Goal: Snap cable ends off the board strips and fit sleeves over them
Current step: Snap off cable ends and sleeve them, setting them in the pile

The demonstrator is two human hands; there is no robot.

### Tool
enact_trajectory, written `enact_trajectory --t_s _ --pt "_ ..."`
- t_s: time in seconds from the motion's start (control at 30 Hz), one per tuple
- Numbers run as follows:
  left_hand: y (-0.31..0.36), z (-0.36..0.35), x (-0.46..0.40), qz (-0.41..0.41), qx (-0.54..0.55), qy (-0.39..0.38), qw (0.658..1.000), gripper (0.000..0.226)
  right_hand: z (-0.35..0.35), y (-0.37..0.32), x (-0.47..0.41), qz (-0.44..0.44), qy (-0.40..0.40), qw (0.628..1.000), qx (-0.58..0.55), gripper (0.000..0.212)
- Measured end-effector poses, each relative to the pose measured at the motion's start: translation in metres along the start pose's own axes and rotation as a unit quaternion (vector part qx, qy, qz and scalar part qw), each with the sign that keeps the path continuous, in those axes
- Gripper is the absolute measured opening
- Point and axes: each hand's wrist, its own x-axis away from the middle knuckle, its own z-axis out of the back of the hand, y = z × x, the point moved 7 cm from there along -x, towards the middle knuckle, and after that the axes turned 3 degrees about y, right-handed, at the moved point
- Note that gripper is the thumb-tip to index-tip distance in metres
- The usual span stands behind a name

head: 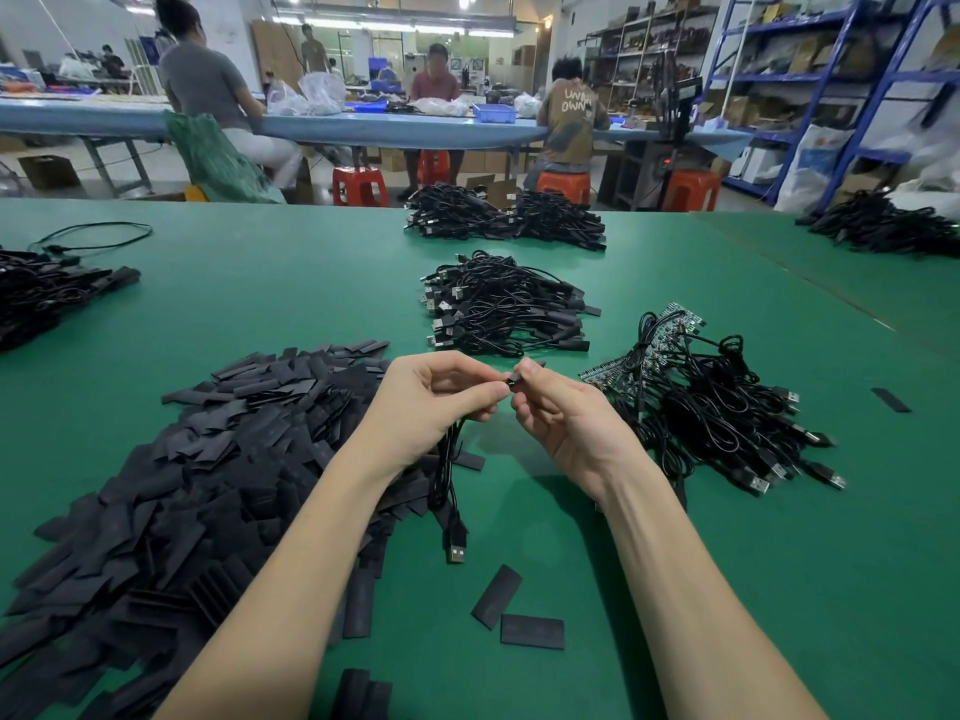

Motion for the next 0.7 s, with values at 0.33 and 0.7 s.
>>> enact_trajectory --t_s 0.33,0.7 --pt "-0.005 0.005 -0.001 0.007 -0.005 0.019 1.0 0.012 -0.004 0.003 -0.001 0.012 -0.012 1.0 0.016 0.012" --pt "-0.016 0.004 -0.003 0.025 0.032 0.07 0.997 0.011 -0.003 -0.01 0.002 0.138 0.096 0.985 -0.039 0.022"
